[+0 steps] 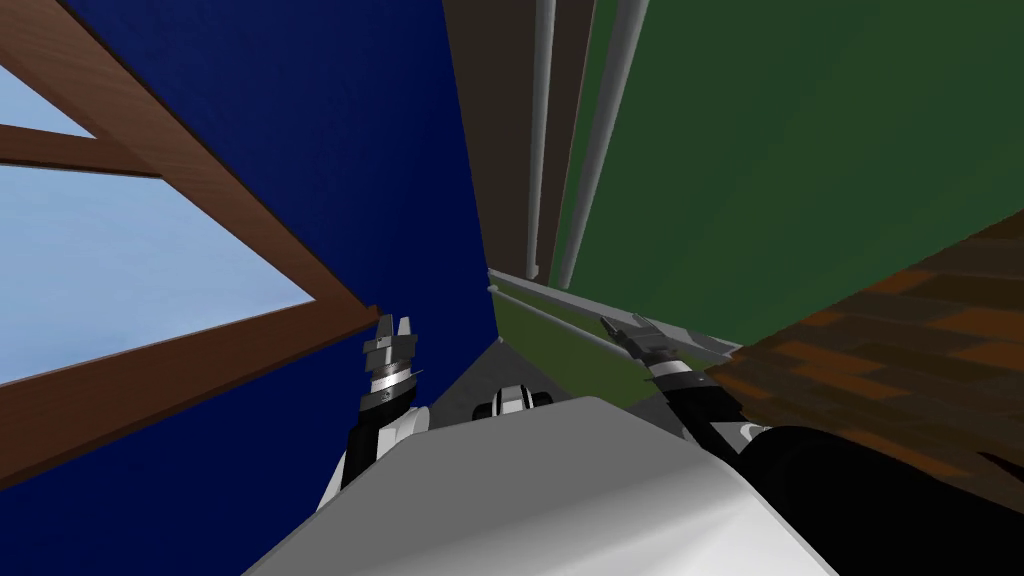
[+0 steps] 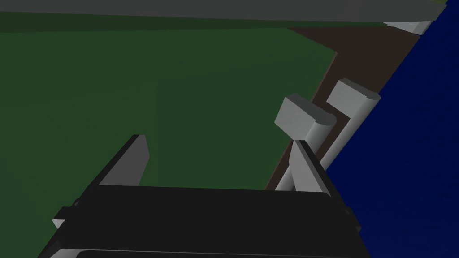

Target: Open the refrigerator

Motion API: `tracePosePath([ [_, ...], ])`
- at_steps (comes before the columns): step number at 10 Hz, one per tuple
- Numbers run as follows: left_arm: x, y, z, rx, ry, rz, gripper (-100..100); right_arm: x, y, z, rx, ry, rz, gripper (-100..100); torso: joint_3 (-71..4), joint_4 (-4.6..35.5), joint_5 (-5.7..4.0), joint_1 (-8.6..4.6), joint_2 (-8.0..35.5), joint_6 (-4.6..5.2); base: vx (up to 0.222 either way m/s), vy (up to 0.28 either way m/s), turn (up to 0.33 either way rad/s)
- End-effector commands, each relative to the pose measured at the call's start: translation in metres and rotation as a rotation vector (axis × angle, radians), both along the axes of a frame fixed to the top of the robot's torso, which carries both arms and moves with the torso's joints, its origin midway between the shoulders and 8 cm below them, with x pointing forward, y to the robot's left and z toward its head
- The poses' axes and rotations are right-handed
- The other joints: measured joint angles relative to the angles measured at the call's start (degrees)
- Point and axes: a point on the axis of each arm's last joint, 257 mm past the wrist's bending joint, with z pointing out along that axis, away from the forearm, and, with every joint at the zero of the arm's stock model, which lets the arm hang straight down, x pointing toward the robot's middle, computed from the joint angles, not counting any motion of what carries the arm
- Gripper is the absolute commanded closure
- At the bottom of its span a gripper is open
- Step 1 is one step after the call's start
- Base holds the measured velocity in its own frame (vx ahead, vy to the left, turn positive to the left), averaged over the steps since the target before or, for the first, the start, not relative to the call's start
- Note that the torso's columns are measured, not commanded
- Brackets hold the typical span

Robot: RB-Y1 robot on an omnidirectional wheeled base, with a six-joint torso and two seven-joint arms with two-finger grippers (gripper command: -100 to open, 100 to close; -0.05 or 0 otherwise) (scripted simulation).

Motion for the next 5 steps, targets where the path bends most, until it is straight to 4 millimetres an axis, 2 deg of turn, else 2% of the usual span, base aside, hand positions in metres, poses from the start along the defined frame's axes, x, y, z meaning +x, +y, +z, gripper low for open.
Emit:
tracePosePath([
  [1, 0.000, 0.000, 0.000, 0.000, 0.000, 0.000, 0, -0.016, -0.027, -0.009, -0.145, 0.082, -0.078, -100, -0.1, 0.0, 0.03, 0.13, -0.1, -0.01, 0.174, 0.113, 0.078],
  [2, 0.000, 0.000, 0.000, 0.000, 0.000, 0.000, 0, -0.016, -0.027, -0.010, -0.157, 0.086, -0.079, -100, -0.1, -0.1, 0.09, 0.33, -0.2, 0.00, 0.107, 0.080, 0.011],
  [5, 0.000, 0.000, 0.000, 0.000, 0.000, 0.000, 0, -0.033, -0.051, -0.010, -0.329, 0.169, -0.146, -100, 0.0, 0.0, 0.06, 0.23, 0.0, -0.01, 0.113, 0.088, 0.056],
])
